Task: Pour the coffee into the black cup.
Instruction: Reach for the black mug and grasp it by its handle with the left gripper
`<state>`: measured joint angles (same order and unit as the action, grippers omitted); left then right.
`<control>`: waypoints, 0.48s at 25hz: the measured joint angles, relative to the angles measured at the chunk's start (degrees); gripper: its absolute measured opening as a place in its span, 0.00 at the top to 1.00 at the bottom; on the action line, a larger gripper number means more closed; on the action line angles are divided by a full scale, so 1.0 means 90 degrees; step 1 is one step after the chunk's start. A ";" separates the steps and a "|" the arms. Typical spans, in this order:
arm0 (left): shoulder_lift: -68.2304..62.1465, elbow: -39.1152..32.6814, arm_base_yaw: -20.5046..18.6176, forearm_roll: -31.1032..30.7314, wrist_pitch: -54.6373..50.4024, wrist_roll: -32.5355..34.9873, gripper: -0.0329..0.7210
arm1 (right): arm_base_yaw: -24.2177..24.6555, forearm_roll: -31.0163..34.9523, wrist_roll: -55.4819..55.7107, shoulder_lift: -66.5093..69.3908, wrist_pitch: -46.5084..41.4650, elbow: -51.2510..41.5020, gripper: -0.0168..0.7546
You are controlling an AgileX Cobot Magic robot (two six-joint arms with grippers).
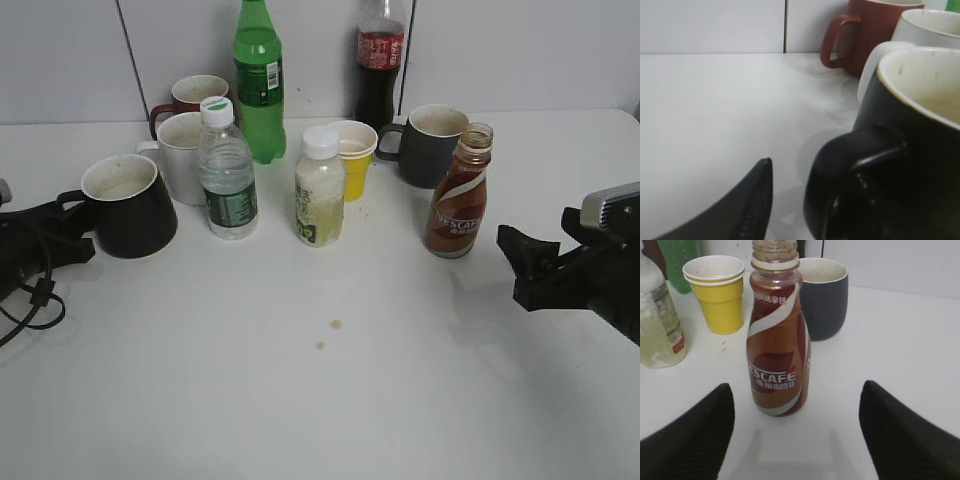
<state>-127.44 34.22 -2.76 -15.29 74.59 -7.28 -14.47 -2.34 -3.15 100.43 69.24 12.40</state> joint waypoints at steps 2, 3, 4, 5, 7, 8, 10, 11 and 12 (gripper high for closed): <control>0.0033 0.0000 0.0005 0.0037 -0.0023 0.0000 0.51 | 0.0000 0.0000 0.0000 0.0000 0.0000 0.0000 0.22; 0.0065 0.0000 0.0013 0.0067 -0.0058 0.0000 0.51 | 0.0000 0.0000 0.0000 0.0000 0.0000 0.0000 0.22; 0.0101 0.0000 0.0013 0.0096 -0.0100 -0.0027 0.51 | 0.0000 0.0000 0.0000 0.0000 0.0000 0.0000 0.22; 0.0133 0.0000 0.0013 0.0120 -0.0169 -0.0049 0.51 | 0.0000 0.0000 0.0000 0.0000 0.0000 0.0000 0.22; 0.0237 -0.0005 0.0013 0.0168 -0.0329 -0.0061 0.51 | 0.0000 0.0000 0.0000 0.0000 0.0000 0.0000 0.22; 0.0257 -0.0013 0.0013 0.0220 -0.0370 -0.0061 0.51 | 0.0000 0.0000 0.0000 0.0000 0.0000 0.0000 0.22; 0.0257 -0.0020 0.0013 0.0329 -0.0370 -0.0069 0.51 | 0.0000 0.0000 0.0000 0.0000 0.0000 0.0000 0.22; 0.0257 -0.0020 0.0013 0.0344 -0.0370 -0.0069 0.51 | 0.0000 0.0000 0.0000 0.0000 0.0000 0.0000 0.22; 0.0257 -0.0020 0.0013 0.0356 -0.0370 -0.0069 0.51 | 0.0000 0.0000 0.0000 0.0000 0.0000 0.0000 0.22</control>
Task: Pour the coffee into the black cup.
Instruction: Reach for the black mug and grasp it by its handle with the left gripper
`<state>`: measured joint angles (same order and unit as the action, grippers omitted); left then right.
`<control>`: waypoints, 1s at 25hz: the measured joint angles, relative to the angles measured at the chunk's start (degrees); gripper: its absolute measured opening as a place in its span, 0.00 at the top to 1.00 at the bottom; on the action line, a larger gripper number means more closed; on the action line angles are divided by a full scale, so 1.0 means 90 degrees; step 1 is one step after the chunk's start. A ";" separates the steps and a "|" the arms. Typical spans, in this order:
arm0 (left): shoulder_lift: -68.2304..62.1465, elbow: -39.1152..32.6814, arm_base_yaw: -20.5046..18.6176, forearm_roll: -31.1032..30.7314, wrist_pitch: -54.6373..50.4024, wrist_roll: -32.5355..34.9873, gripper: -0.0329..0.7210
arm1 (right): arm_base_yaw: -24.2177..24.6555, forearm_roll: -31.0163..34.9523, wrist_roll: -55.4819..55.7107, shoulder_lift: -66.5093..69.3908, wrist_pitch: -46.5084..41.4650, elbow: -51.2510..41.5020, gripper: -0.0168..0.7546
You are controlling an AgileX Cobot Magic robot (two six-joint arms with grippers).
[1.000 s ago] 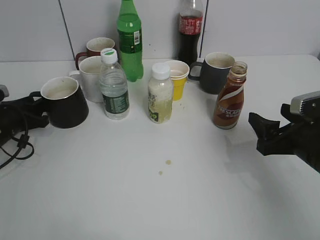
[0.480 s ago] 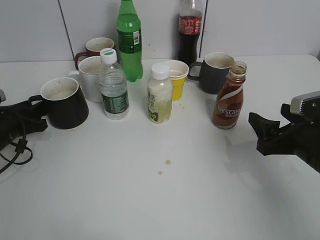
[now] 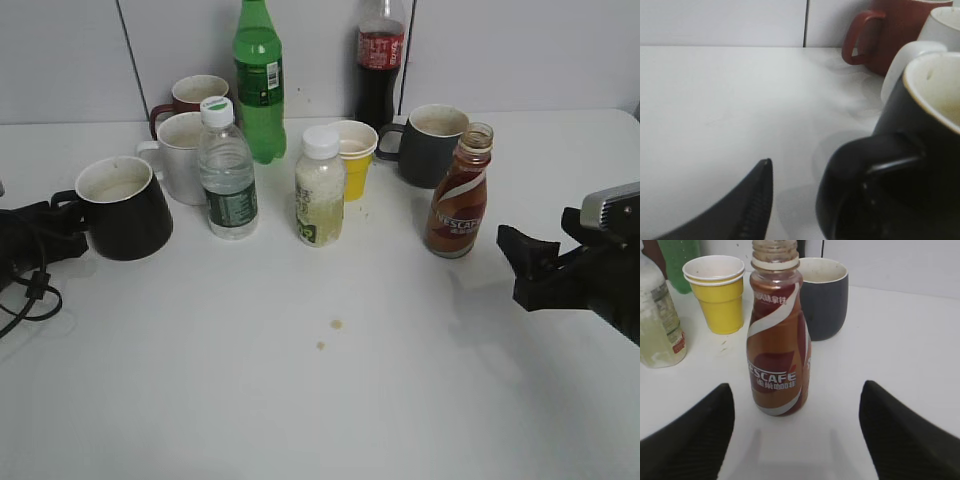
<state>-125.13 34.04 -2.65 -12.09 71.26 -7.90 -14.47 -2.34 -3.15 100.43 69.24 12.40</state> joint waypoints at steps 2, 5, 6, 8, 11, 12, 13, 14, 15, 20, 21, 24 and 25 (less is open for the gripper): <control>0.0033 0.0000 0.0000 -0.0033 -0.0035 0.0000 0.51 | 0.0000 0.0000 0.0000 0.0000 0.0000 0.0000 0.22; 0.0092 -0.0015 0.0000 -0.0133 -0.0134 0.0000 0.51 | 0.0000 0.0000 0.0000 0.0000 0.0000 0.0000 0.22; 0.0098 -0.0020 0.0000 -0.0134 -0.0138 0.0000 0.51 | 0.0000 0.0000 0.0000 0.0000 0.0000 0.0000 0.22; 0.0104 -0.0023 0.0000 -0.0134 -0.0146 0.0000 0.51 | 0.0000 0.0000 0.0000 0.0000 0.0000 0.0000 0.22; 0.0111 -0.0031 0.0007 -0.0134 -0.0146 0.0000 0.51 | 0.0000 0.0000 0.0000 0.0000 0.0000 0.0000 0.22; 0.0124 -0.0031 0.0012 -0.0134 -0.0153 -0.0001 0.51 | 0.0000 0.0000 0.0000 0.0000 0.0000 0.0000 0.22; 0.0149 -0.0036 0.0012 -0.0134 -0.0180 -0.0001 0.51 | 0.0000 0.0000 0.0000 0.0000 0.0000 0.0000 0.22; 0.0194 -0.0036 0.0012 -0.0134 -0.0192 -0.0007 0.51 | 0.0000 0.0000 0.0000 0.0000 0.0000 0.0000 0.22; 0.0234 -0.0036 0.0012 -0.0119 -0.0192 -0.0007 0.51 | 0.0000 0.0000 0.0000 0.0000 0.0000 0.0000 0.22; 0.0255 -0.0036 0.0012 -0.0042 -0.0197 -0.0007 0.52 | 0.0000 0.0000 0.0000 0.0000 0.0000 0.0000 0.22; 0.0255 -0.0036 0.0012 -0.0043 -0.0197 -0.0007 0.52 | 0.0000 0.0000 0.0000 0.0000 0.0000 0.0000 0.22; 0.0248 -0.0036 0.0012 -0.0036 -0.0197 -0.0007 0.52 | 0.0000 0.0000 0.0000 0.0000 0.0000 0.0000 0.22; 0.0240 -0.0036 0.0012 -0.0036 -0.0197 -0.0007 0.52 | 0.0000 0.0000 0.0000 0.0000 0.0000 0.0000 0.22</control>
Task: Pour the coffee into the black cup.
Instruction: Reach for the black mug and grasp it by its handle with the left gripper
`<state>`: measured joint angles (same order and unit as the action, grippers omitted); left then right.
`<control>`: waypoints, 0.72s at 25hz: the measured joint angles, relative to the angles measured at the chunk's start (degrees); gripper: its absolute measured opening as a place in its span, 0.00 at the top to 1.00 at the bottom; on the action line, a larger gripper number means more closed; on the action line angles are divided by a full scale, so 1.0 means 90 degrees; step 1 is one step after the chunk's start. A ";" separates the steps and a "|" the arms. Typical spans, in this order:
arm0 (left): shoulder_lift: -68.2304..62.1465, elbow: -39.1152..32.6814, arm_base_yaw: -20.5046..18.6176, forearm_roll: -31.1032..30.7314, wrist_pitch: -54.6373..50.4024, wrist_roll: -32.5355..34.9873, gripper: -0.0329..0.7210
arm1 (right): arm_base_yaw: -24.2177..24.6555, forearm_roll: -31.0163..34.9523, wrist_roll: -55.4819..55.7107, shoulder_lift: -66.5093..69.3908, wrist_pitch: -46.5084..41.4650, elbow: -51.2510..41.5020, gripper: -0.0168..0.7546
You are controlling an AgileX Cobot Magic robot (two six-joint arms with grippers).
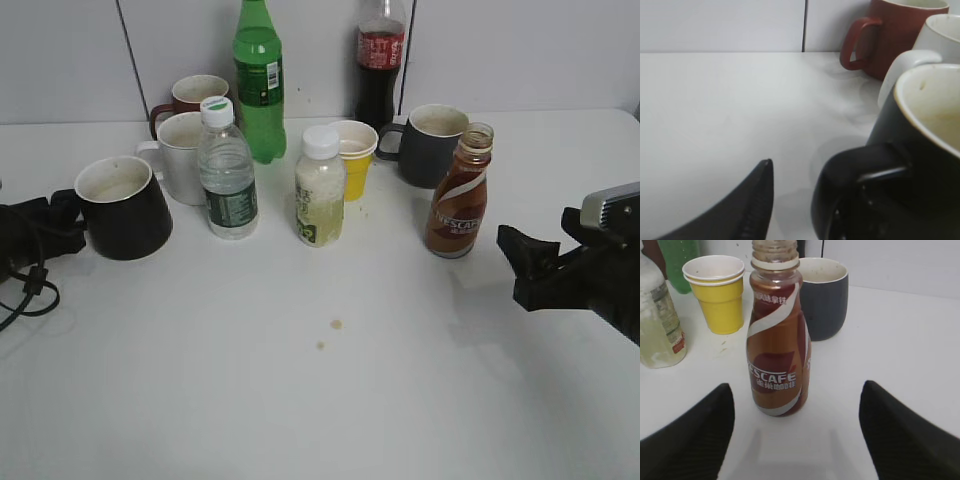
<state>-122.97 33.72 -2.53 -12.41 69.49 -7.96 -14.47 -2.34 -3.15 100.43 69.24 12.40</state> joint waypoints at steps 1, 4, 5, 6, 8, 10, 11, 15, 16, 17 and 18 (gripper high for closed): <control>-0.0014 0.0000 0.0000 0.0002 0.0000 0.0000 0.52 | 0.0000 0.0000 0.0000 0.0000 0.0000 0.0000 0.22; -0.0124 0.0000 0.0000 0.0019 0.0037 -0.0007 0.52 | 0.0000 0.0000 0.0000 0.0000 0.0000 0.0000 0.22; -0.0137 0.0007 0.0000 0.0019 0.0061 -0.0012 0.52 | 0.0000 0.0000 0.0000 0.0000 0.0000 0.0000 0.22; -0.0143 0.0012 0.0000 0.0014 0.0061 -0.0012 0.52 | 0.0000 0.0000 0.0000 0.0000 0.0000 0.0000 0.22; -0.0145 0.0020 0.0000 0.0000 0.0061 -0.0020 0.52 | 0.0000 0.0000 0.0000 0.0000 0.0000 0.0000 0.22; -0.0145 0.0020 0.0000 0.0000 0.0061 -0.0020 0.52 | 0.0000 0.0000 0.0000 0.0000 0.0000 0.0000 0.22; -0.0145 0.0020 0.0000 -0.0013 0.0061 -0.0020 0.52 | 0.0000 0.0000 0.0000 0.0000 0.0000 0.0000 0.22; -0.0158 0.0032 0.0000 -0.0096 0.0061 -0.0020 0.53 | 0.0000 0.0000 0.0000 0.0000 0.0000 0.0000 0.22; -0.0157 0.0038 0.0000 -0.0106 0.0061 -0.0020 0.53 | 0.0000 0.0000 0.0000 0.0000 0.0000 0.0000 0.22; -0.0157 0.0043 0.0000 -0.0118 0.0061 -0.0020 0.54 | 0.0000 0.0000 0.0000 0.0000 0.0000 0.0000 0.22; -0.0157 0.0043 0.0000 -0.0131 0.0061 -0.0020 0.54 | 0.0000 0.0000 0.0000 0.0000 0.0000 0.0000 0.22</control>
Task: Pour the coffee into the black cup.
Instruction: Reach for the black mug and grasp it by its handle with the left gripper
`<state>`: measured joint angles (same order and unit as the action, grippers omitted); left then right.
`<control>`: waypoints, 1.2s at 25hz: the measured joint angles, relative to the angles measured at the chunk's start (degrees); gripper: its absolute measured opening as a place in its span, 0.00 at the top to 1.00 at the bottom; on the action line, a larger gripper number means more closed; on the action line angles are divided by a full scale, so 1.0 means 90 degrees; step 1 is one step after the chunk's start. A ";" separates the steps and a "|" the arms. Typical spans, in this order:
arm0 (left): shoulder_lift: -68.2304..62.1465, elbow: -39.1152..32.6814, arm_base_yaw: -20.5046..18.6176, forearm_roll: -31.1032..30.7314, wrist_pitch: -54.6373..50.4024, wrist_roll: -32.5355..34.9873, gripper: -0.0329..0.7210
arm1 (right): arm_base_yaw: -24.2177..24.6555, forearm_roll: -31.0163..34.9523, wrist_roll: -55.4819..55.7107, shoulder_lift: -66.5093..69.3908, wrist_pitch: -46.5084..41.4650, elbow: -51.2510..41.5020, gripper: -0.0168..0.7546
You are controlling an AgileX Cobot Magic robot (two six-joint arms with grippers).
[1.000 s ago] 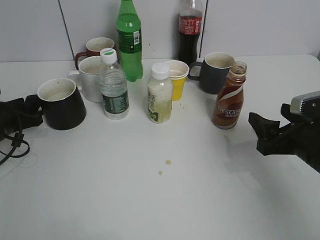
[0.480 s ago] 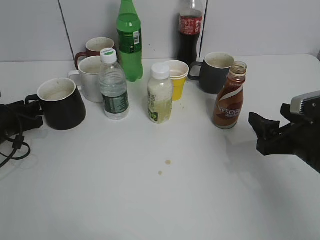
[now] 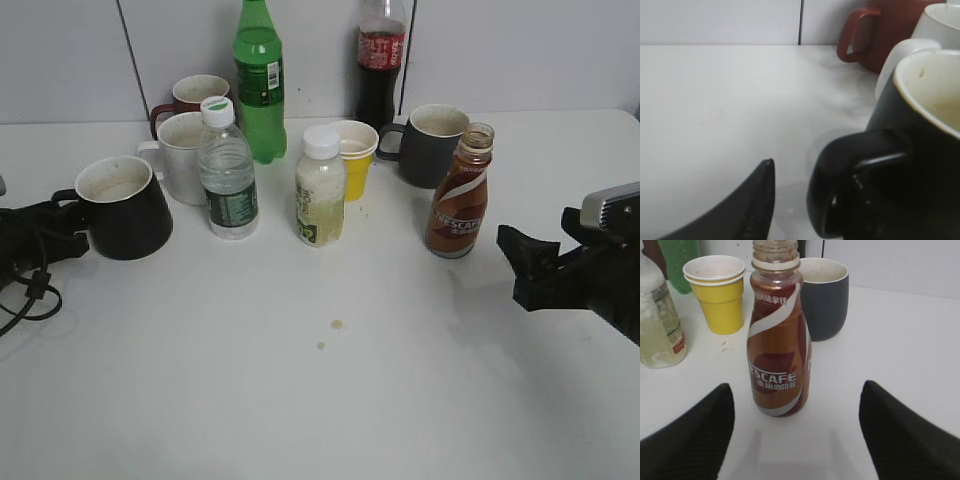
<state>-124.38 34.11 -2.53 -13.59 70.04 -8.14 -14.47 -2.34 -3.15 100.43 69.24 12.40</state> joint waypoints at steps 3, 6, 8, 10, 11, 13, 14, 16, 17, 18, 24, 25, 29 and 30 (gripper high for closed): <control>0.0000 0.0000 0.0000 -0.0031 -0.0006 0.0000 0.54 | 0.0000 0.0000 0.0000 0.0000 0.0000 0.0000 0.22; 0.0000 0.0000 0.0000 -0.0024 -0.0006 0.0000 0.54 | 0.0000 0.0000 0.0000 0.0000 0.0000 0.0000 0.22; 0.0000 0.0000 0.0000 -0.0019 -0.0006 0.0000 0.54 | 0.0000 0.0000 0.0000 0.0000 0.0000 0.0000 0.22; 0.0000 0.0016 0.0000 -0.0019 -0.0014 0.0000 0.54 | 0.0000 0.0000 0.0000 0.0000 0.0000 0.0000 0.22; 0.0000 0.0049 0.0000 -0.0019 -0.0022 0.0000 0.54 | 0.0000 0.0000 0.0000 0.0000 0.0000 0.0000 0.22; 0.0000 0.0151 0.0000 -0.0040 -0.0044 0.0000 0.54 | 0.0000 0.0000 0.0000 0.0000 0.0000 0.0000 0.22; 0.0000 0.0201 0.0000 -0.0046 -0.0055 0.0000 0.54 | 0.0000 0.0000 0.0000 0.0000 0.0000 0.0000 0.22; 0.0000 0.0273 0.0000 -0.0061 -0.0100 0.0000 0.54 | 0.0000 0.0000 0.0000 0.0000 0.0000 0.0000 0.22; -0.0006 0.0281 0.0000 -0.0061 -0.0100 0.0000 0.54 | 0.0000 0.0000 0.0000 0.0000 0.0000 0.0000 0.22; -0.0027 0.0288 0.0000 -0.0061 -0.0091 0.0000 0.54 | 0.0000 0.0000 0.0000 0.0000 0.0000 0.0000 0.22; -0.0345 0.0366 0.0000 -0.0066 0.0221 -0.0003 0.54 | 0.0000 0.0006 0.0000 0.0000 0.0000 0.0000 0.22; -0.0369 0.0405 0.0000 -0.0079 0.0239 -0.0003 0.54 | 0.0000 0.0002 0.0000 0.0000 0.0000 0.0000 0.22; -0.0402 0.0551 0.0000 -0.0127 0.0186 -0.0003 0.54 | 0.0000 0.0002 0.0000 0.0000 0.0000 0.0000 0.22; -0.0407 0.0596 0.0000 -0.0140 0.0164 -0.0003 0.54 | 0.0000 0.0002 0.0000 0.0000 0.0000 0.0000 0.22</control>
<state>-128.05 39.47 -2.53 -14.85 71.52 -8.16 -14.47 -2.32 -3.15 100.43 69.24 12.40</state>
